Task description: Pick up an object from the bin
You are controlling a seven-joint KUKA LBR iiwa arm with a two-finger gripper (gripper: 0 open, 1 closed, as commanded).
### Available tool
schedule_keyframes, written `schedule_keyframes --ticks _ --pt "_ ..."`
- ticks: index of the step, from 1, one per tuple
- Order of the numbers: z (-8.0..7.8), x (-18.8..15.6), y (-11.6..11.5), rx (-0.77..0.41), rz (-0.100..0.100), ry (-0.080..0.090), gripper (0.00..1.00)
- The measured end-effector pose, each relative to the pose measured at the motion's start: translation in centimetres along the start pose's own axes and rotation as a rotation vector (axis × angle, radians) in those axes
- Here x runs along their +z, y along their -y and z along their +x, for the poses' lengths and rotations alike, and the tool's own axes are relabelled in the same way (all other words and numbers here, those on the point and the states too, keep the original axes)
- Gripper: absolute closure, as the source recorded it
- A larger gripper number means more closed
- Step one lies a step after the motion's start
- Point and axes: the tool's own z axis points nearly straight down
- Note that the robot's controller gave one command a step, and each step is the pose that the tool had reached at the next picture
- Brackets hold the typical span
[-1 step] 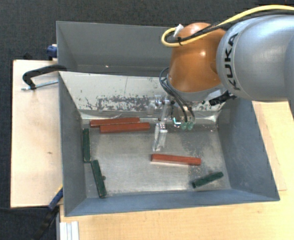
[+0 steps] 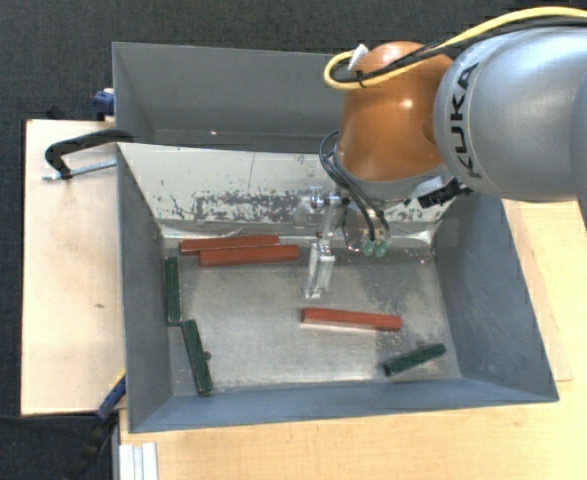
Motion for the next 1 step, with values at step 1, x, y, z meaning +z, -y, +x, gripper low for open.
schedule_keyframes --ticks 1 --pt "3.21 3.69 4.93 -0.061 0.000 0.004 0.00"
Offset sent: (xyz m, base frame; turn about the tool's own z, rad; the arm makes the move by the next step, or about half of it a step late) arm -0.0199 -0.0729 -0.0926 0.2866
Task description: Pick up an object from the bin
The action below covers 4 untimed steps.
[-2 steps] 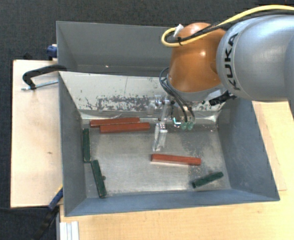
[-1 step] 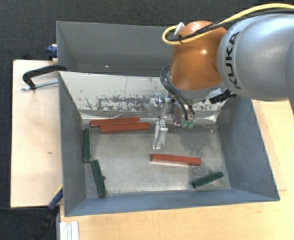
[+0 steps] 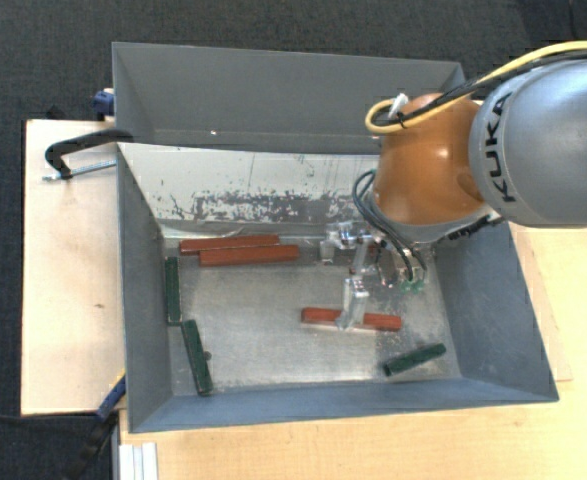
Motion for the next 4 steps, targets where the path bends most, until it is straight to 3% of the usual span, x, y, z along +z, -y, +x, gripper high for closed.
schedule_keyframes --ticks 1,2,3,4 --pt "-1.2 5.5 2.3 0.347 0.001 -0.001 1.00" --pt "-1.2 5.5 2.4 0.347 0.001 -0.001 0.00" --pt "-1.2 5.5 2.4 0.347 0.001 -0.001 0.00" --pt "3.6 5.3 11.6 -0.035 0.001 -0.005 1.00"
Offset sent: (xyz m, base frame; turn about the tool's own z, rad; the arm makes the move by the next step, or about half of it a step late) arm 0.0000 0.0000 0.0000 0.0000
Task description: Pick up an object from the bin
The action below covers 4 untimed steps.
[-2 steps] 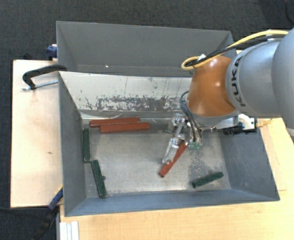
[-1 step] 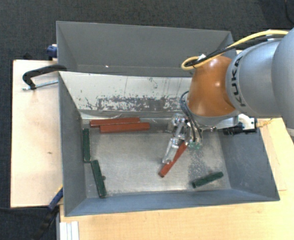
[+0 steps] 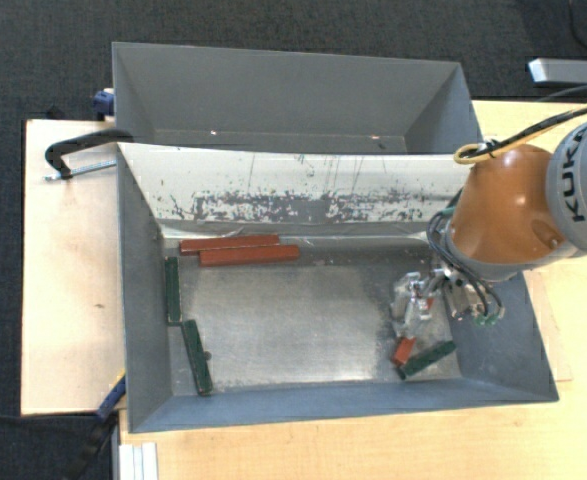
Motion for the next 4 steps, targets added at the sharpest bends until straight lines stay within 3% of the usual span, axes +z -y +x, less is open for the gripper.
schedule_keyframes --ticks 1,2,3,4 --pt "0.0 0.0 0.0 0.000 0.000 0.002 0.00" --pt "0.0 0.0 0.0 0.000 0.000 0.002 0.00" --pt "1.0 -0.3 1.9 -0.194 -0.003 0.001 0.00" --pt "2.5 0.2 4.3 -0.518 -0.003 0.004 1.00"
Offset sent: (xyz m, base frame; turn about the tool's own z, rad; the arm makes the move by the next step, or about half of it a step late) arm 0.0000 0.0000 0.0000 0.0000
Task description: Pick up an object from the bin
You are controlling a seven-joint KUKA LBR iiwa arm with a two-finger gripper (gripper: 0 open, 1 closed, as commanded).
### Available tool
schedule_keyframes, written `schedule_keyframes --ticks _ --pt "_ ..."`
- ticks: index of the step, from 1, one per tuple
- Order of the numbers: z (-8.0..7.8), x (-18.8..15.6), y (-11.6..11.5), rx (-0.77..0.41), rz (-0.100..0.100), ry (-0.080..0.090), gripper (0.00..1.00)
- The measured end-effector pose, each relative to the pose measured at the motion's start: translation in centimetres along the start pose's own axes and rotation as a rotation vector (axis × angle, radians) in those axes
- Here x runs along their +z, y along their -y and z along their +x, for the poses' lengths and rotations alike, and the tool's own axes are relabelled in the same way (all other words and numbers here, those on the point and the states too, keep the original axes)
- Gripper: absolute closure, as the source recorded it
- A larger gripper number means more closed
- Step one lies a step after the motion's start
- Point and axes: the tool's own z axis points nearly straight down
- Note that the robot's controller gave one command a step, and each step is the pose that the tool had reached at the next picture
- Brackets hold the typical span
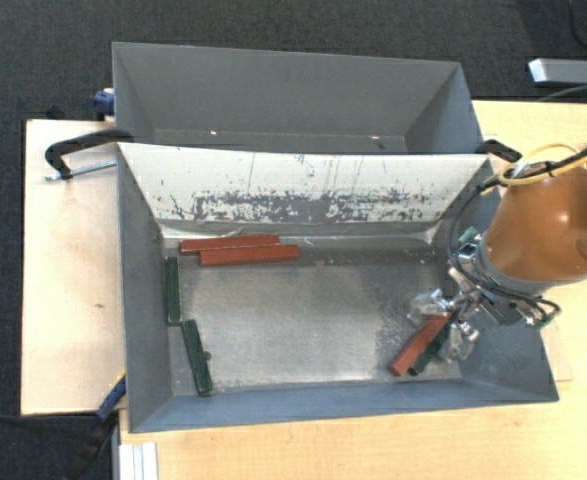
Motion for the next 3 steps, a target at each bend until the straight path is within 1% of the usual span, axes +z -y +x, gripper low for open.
schedule_keyframes --ticks 1,2,3 --pt "0.0 0.0 0.0 0.000 0.000 0.000 1.00" --pt "-0.5 -15.1 1.0 0.040 0.006 0.000 1.00" --pt "-0.4 -15.0 1.0 0.040 0.004 -0.001 1.00"
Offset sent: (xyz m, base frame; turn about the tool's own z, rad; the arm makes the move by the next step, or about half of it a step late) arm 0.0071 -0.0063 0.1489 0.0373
